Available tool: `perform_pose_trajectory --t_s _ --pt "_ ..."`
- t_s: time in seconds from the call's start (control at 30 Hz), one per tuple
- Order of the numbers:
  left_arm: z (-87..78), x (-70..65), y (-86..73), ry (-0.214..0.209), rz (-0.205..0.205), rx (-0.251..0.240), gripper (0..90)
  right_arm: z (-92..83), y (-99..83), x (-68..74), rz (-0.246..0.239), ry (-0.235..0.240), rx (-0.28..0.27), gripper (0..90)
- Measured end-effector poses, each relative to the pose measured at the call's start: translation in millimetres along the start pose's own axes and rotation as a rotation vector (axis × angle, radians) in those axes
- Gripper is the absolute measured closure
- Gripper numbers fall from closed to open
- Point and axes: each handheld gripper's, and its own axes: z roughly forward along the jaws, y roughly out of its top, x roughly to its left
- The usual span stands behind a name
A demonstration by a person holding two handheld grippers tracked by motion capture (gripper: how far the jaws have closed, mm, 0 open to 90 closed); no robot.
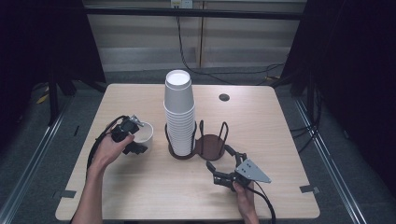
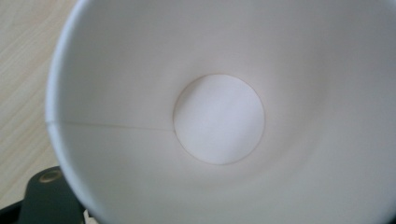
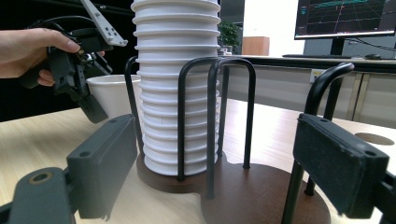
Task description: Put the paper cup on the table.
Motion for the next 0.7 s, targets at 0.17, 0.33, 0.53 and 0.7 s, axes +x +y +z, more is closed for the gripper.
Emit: perform_pose_trajectory --t_s 0.17,0.33,0.53,0.7 --pt "-5.2 0.2 -7.4 -0.001 0.003 -0.03 16.5 0.0 0.0 0.0 0.0 0.0 -0.001 13.1" --pt "-13.4 -5.6 -12.4 0.01 -0.004 -0.078 15.9 0.1 0.0 0.0 0.0 0.003 -0.001 13.3" --pt "-14.0 -7.7 -19.6 0.042 -0.023 -0.101 16.3 0.4 0.0 -0.2 0.0 -0.004 0.001 13.2" --pt "-24.5 -5.6 -24.7 0.028 -0.05 -0.183 16.2 0.5 0.0 -0.4 0.001 -0.002 0.001 13.2"
